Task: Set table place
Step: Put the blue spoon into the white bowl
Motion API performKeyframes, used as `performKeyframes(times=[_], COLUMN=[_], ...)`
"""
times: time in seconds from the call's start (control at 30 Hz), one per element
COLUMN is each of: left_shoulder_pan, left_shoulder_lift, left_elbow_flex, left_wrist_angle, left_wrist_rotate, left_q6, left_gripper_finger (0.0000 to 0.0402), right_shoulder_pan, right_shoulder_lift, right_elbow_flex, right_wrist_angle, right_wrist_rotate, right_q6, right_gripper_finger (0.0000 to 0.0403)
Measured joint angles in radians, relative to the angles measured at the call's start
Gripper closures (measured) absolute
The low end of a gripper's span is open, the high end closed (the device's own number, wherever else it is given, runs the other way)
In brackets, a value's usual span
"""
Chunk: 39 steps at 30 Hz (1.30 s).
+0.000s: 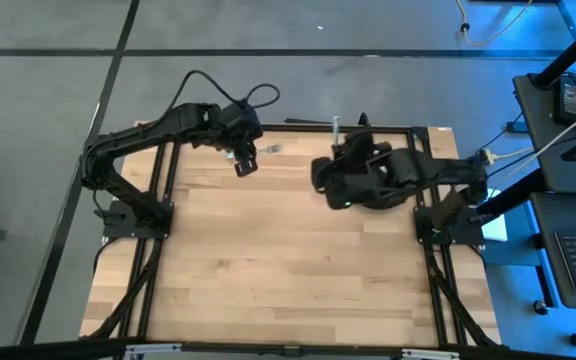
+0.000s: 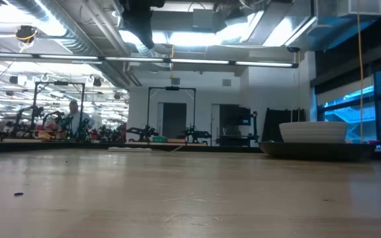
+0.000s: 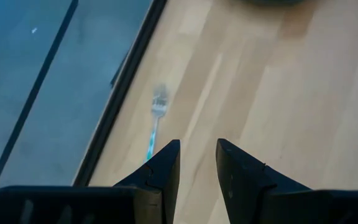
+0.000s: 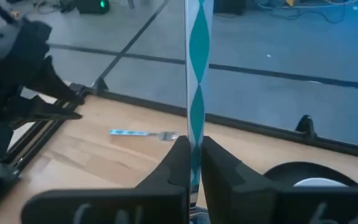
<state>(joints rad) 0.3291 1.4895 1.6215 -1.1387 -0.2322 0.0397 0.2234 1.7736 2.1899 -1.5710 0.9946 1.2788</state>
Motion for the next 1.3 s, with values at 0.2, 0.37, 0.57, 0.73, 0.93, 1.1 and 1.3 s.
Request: performKeyframes(times=[0.2, 0.37, 0.57, 0.73, 0.93, 1.1, 1.3], left_shoulder_pan=[0.026, 0.043, 0.059, 0.062, 0.062, 0.062, 0.062], left_shoulder_lift=[0.000, 0.000, 0.000, 0.000, 0.000, 0.000, 0.000], left_elbow_flex=[0.000, 0.000, 0.000, 0.000, 0.000, 0.000, 0.000], left_wrist_angle=[-0.011, -0.007, 0.020, 0.035, 0.034, 0.034, 0.034], left_wrist_rotate=[0.014, 0.015, 0.016, 0.017, 0.017, 0.017, 0.017], left_q6=[0.000, 0.000, 0.000, -0.001, -0.001, -0.002, -0.002], left_gripper_finger=[0.0304, 0.0304, 0.0304, 0.0304, 0.0304, 0.0304, 0.0304], right_shoulder_pan=[-0.037, -0.065, -0.110, -0.162, -0.226, -0.276, -0.341], right_shoulder_lift=[-0.123, -0.227, -0.312, -0.338, -0.339, -0.338, -0.338], right_elbow_flex=[-0.205, -0.408, -0.573, -0.705, -0.899, -1.016, -1.172], right_wrist_angle=[0.001, -0.003, -0.001, 0.001, 0.033, 0.084, 0.322], right_wrist_rotate=[-0.030, -0.048, -0.037, 0.022, -0.009, 0.029, -0.002], right_q6=[0.059, 0.140, 0.191, 0.260, 0.317, 0.318, 0.314], right_gripper_finger=[0.0381, 0.0381, 0.0381, 0.0381, 0.0381, 0.0381, 0.0381])
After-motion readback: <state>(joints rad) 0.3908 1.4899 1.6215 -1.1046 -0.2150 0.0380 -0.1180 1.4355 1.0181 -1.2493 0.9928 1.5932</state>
